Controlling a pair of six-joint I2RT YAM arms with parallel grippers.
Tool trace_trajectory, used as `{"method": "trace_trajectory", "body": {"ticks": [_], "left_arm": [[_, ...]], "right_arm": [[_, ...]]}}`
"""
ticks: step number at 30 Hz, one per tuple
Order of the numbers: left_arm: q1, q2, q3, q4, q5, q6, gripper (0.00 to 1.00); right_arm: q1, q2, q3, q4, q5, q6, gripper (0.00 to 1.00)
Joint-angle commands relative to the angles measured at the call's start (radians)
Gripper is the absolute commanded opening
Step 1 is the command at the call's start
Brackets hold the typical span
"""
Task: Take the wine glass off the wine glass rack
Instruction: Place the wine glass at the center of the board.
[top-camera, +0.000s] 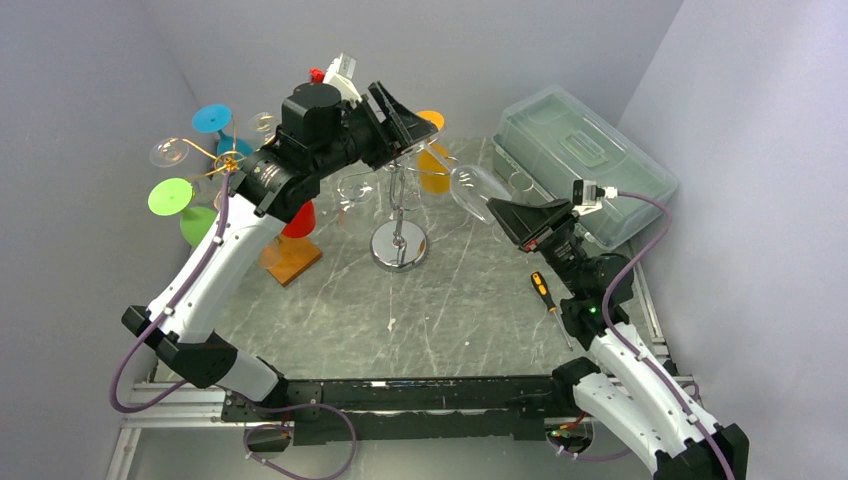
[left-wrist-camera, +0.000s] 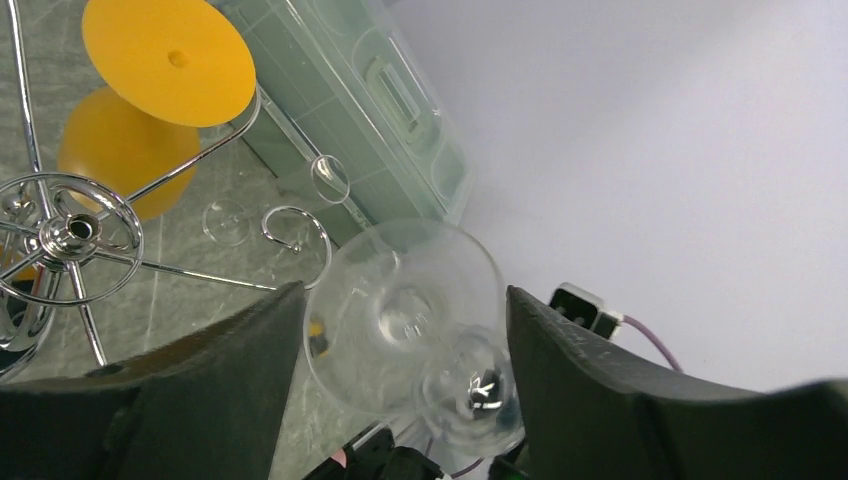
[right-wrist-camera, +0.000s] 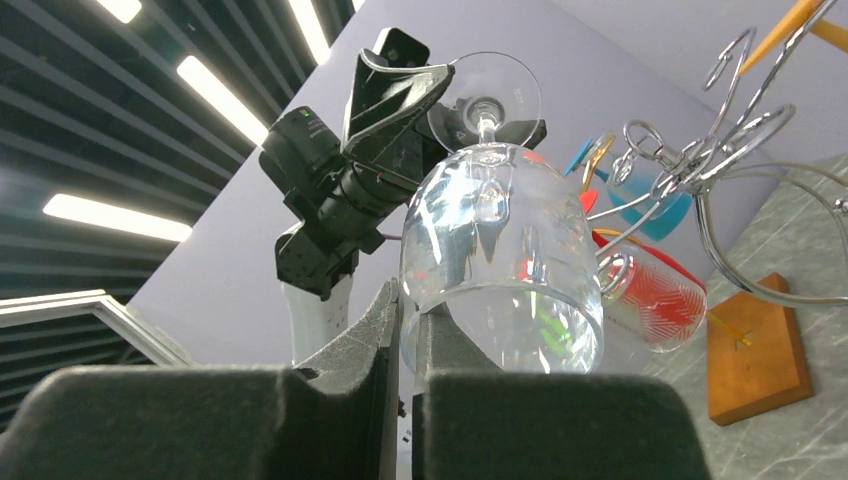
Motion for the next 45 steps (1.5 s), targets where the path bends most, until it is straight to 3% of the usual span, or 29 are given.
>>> {"method": "trace_trajectory", "body": {"ticks": [1,5,12,28,35,40,45], "left_arm": [[-0.003,-0.039,0.012,0.039,0.037,0.074,0.88],[-0.003,-0.036,0.025,0.043,0.043,0.109,0.98],[-0.005,-0.042,0.052,0.047,0.060,0.198,1.00],[-0.038,-0.068,0.086,-0.060,0.013,0.459,0.99],[-0.072,-0.112,0.062,-0.085,-0.041,0.510,0.99],[-0.083,-0.134,0.061,-0.104,-0.079,0.544,0.99],[-0.086,-0.138,0.062,-0.136,-0.093,0.570,0.99]], "right_arm": [[-0.004,-0.037,0.130,-0.106,0.105,-0.110,0.00],[-0.004,-0.051,0.182,-0.209,0.123,-0.161,0.00],[-0.005,-0.080,0.304,-0.490,0.176,-0.283,0.00],[-0.004,0.038,0.866,-1.489,0.374,-0.591,0.00],[-0.004,0.091,0.945,-1.806,0.521,-0.616,0.00],[-0.004,0.132,0.910,-1.894,0.597,-0.619,0.00],[-0.006,0.203,0.815,-1.859,0.623,-0.632,0.00]]}}
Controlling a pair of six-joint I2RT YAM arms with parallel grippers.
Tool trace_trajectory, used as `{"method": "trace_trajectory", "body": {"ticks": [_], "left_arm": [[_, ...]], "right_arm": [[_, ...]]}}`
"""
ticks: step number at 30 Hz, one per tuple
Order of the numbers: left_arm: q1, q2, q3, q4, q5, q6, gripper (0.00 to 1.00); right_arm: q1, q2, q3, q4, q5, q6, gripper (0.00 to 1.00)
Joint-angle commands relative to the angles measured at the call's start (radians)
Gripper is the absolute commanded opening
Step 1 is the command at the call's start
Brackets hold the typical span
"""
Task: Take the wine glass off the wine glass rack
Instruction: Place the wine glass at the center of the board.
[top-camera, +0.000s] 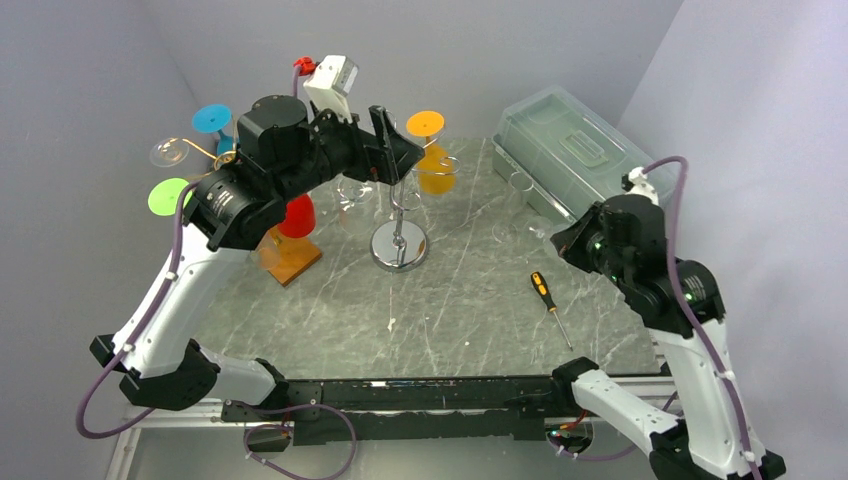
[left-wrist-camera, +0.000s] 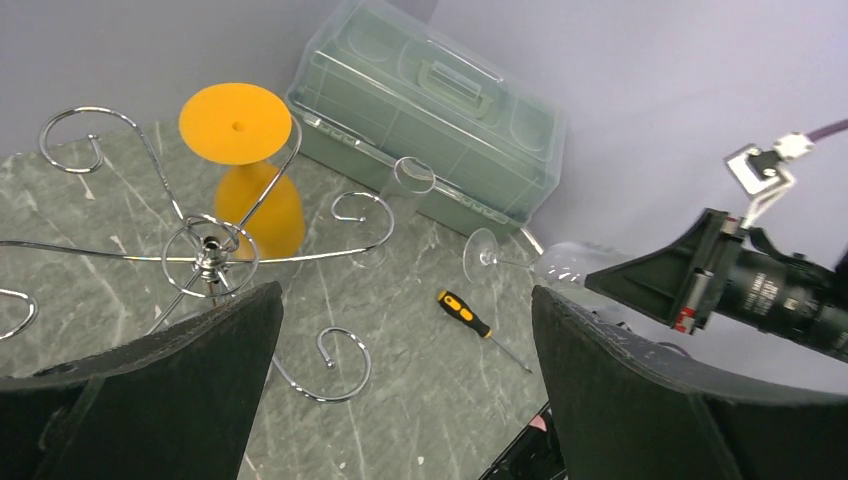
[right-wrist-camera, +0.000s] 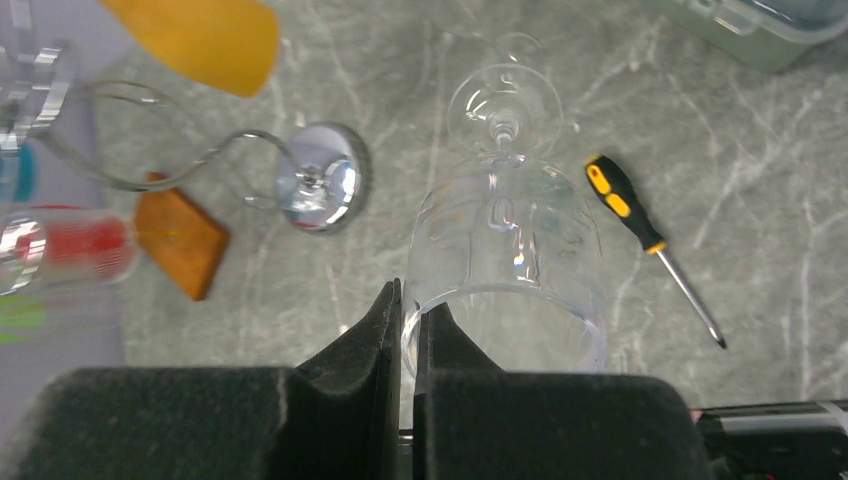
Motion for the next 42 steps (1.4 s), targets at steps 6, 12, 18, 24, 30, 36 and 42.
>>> {"method": "trace_trajectory", "body": {"ticks": [6,12,18,24,30,36,42], "left_arm": [[-0.005,-0.034,0.036,-0.061,-0.082,0.083,1.00],[-0.006,-0.055,0.023,-0.079,-0.139,0.112,0.99],[-0.006,-0.043,0.022,-0.087,-0.175,0.132,1.00],[-0.004,-0.041,0.015,-0.087,-0.210,0.153,1.00],[-0.002,-0.034,0.007,-0.087,-0.221,0.161,1.00],[0.006,-0.035,0.002,-0.084,-0.220,0.164,1.00],[0.015,-0.028,0.002,-0.089,-0.209,0.163,0.99]], "right_arm": [[-0.086,0.166,-0.114,0.130,0.027,-0.088,0.00],[-0.200,0.280,-0.115,0.211,-0.074,-0.159,0.00],[-0.271,0.375,-0.087,0.256,-0.157,-0.189,0.00],[-0.302,0.444,-0.076,0.267,-0.195,-0.204,0.00],[-0.310,0.491,-0.075,0.270,-0.204,-0.212,0.00],[-0.315,0.519,-0.091,0.282,-0.211,-0.215,0.00],[-0.316,0.547,-0.084,0.278,-0.194,-0.227,0.03]]}}
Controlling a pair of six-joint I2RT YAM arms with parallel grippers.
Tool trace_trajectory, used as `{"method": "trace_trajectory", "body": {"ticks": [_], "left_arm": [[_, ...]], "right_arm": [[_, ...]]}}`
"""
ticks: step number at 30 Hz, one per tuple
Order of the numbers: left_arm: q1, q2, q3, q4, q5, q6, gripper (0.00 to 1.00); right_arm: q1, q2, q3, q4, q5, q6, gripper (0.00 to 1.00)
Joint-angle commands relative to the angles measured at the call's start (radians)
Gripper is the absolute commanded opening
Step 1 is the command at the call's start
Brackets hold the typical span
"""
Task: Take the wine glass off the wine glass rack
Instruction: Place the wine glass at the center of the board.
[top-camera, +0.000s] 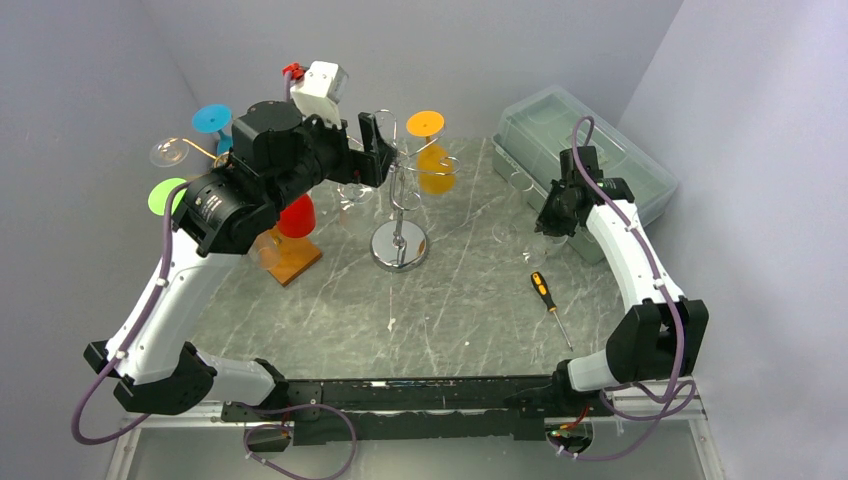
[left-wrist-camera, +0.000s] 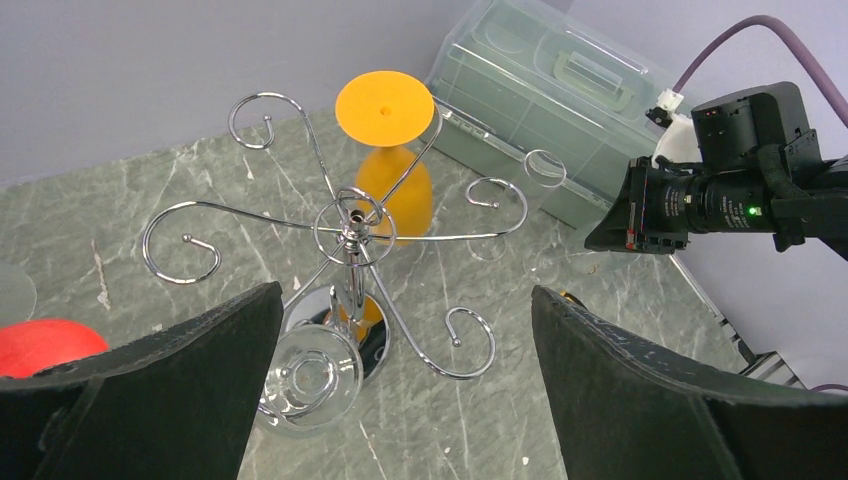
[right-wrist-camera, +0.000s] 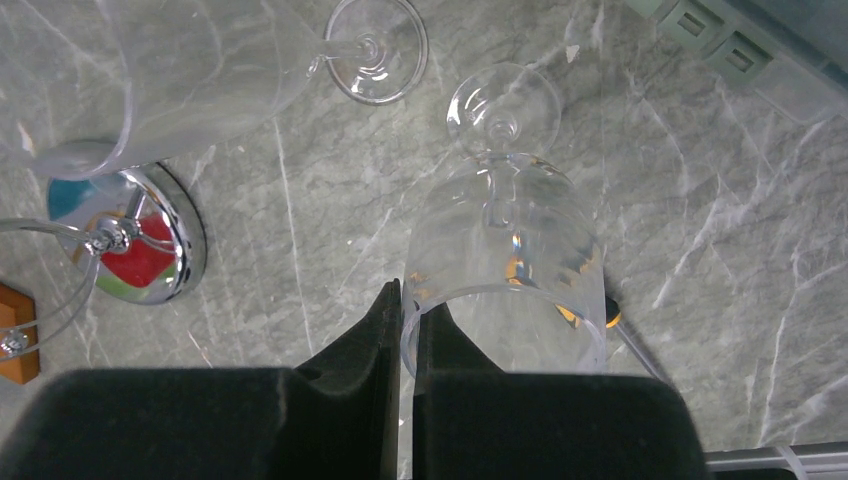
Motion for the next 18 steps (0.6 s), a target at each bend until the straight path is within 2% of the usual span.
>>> {"method": "trace_trajectory", "body": {"ticks": [1,18], "left_arm": [[0.011,0.001,0.001,0.017,0.000,0.017,0.99],[0.038,0.008,-0.008,0.016,0.016,0.016,1.00]], "right_arm": [[-0.006,0.006,0.038,0.042,0.010,-0.024,0.04],[-0.006,0.034,0.096,0.055,0.034,-0.032,0.33]]}}
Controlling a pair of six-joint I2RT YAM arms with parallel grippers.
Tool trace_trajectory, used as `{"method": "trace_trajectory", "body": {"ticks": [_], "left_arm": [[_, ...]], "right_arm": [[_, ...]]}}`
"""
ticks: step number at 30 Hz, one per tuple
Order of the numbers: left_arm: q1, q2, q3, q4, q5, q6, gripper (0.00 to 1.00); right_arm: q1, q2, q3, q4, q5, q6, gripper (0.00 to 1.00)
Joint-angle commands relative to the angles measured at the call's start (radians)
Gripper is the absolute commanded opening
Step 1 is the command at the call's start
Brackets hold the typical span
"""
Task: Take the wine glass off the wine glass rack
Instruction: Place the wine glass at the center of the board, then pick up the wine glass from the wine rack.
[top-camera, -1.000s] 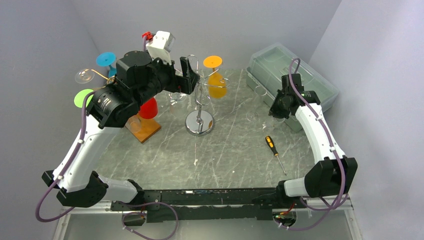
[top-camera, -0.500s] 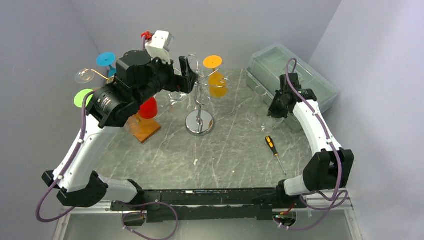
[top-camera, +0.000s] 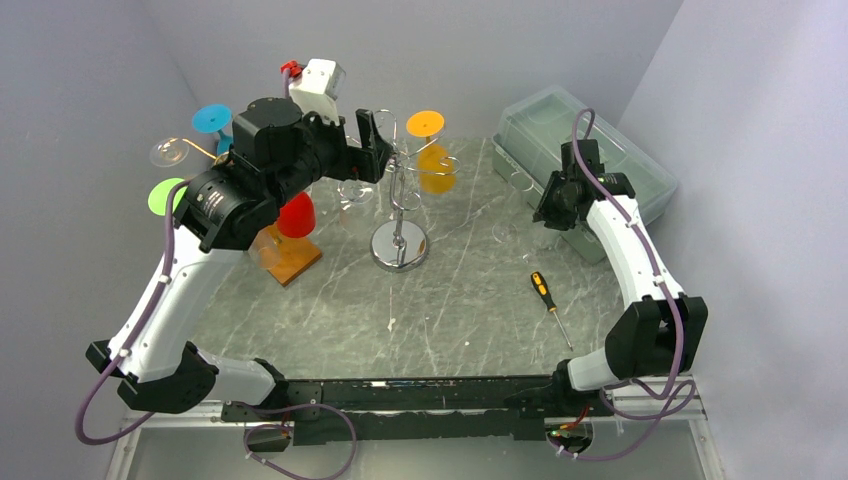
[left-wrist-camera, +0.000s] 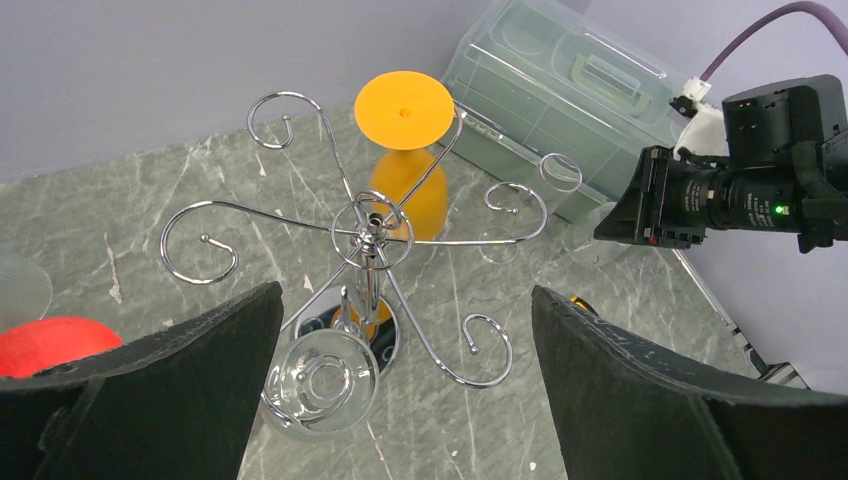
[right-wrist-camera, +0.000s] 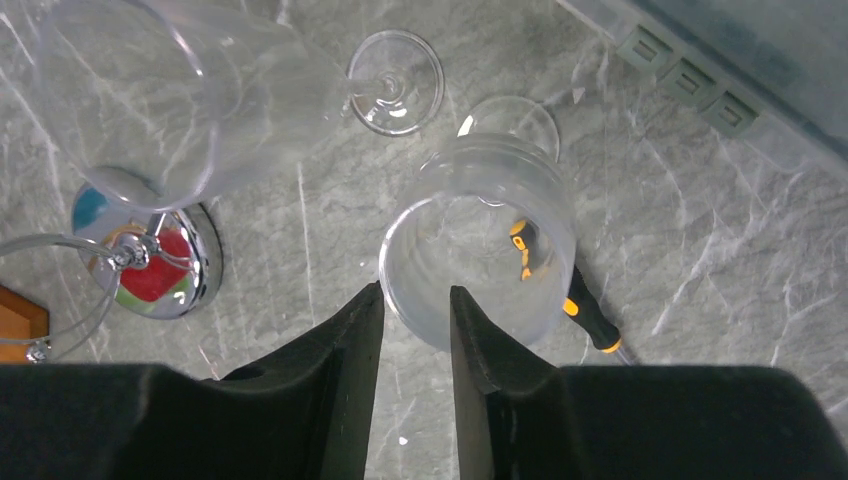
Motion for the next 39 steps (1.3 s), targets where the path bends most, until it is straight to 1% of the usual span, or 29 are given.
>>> {"method": "trace_trajectory", "body": {"ticks": [1,9,18,22,29,33,36,39], "left_arm": [[0.008,-0.001,-0.008,0.017,0.011,0.016,1.00],[0.012,0.002,-0.005,0.010,0.009,0.017,0.99],[0.013,0.014,0.012,-0.008,0.024,0.008,0.99],[0.013,0.019,0.036,-0.055,-0.004,0.001,0.99],[0.013,-0.003,0.028,-0.157,-0.101,-0.014,0.99],[0.013,-0.024,-0.011,-0.217,-0.136,-0.022,0.99],[0.012,-0.029,-0.028,-0.249,-0.135,-0.030,0.99],[0.012,-0.028,-0.045,-0.269,-0.123,-0.030,1.00]], "right_arm": [[-0.005,0.010,0.065,0.035,0.028,-0.012,0.34],[-0.003,0.007,0.088,0.028,0.038,-0.012,0.36],[-0.003,-0.053,0.098,0.008,0.053,-0.013,0.42],[-0.002,-0.101,0.112,-0.006,0.041,-0.021,0.49],[0.014,-0.201,0.124,-0.013,-0.012,-0.033,0.70],[0.066,-0.223,0.146,-0.017,-0.007,-0.029,0.79],[0.124,-0.217,0.168,-0.016,0.023,-0.020,0.83],[0.178,-0.204,0.195,-0.013,0.056,-0.012,0.90]]}}
